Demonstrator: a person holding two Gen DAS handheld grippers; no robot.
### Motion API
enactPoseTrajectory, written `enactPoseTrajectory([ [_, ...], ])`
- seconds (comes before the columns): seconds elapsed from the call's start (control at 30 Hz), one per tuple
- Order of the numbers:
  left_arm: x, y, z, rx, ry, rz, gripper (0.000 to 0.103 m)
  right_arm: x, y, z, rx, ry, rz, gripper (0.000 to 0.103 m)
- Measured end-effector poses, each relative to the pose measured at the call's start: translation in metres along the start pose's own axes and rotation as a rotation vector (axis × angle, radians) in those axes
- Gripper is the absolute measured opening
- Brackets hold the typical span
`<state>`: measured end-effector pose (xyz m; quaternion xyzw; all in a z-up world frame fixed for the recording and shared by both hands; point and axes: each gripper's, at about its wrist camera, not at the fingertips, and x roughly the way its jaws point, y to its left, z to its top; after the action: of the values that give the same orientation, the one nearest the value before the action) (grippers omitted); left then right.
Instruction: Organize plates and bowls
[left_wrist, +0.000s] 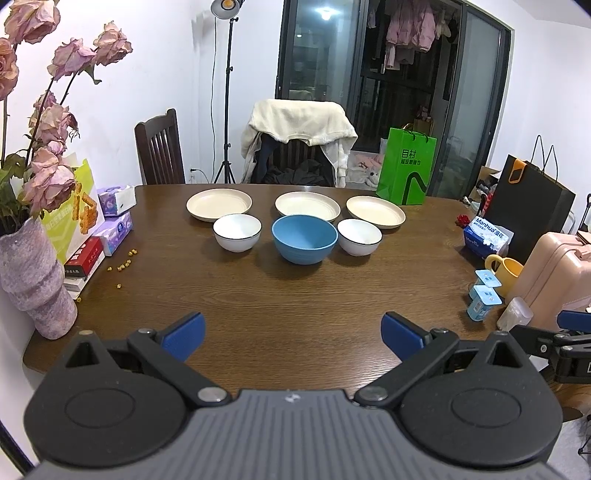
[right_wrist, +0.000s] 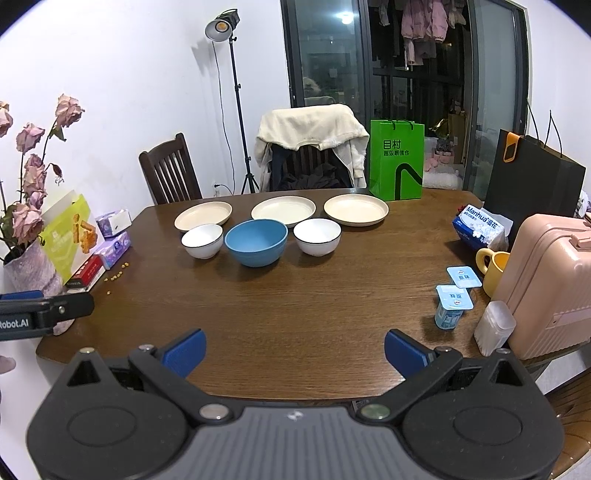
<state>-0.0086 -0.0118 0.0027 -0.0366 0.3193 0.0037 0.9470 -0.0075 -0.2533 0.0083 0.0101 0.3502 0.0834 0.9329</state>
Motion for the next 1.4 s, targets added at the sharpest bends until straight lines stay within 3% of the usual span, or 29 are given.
enactPoseTrajectory([
  [1.4,-0.0003,-0.0038,-0.0019,0.000,-0.003,-0.002,0.103,-0.0007,0.0060,0.0030,-0.027,-0.011,0.002,0.103],
])
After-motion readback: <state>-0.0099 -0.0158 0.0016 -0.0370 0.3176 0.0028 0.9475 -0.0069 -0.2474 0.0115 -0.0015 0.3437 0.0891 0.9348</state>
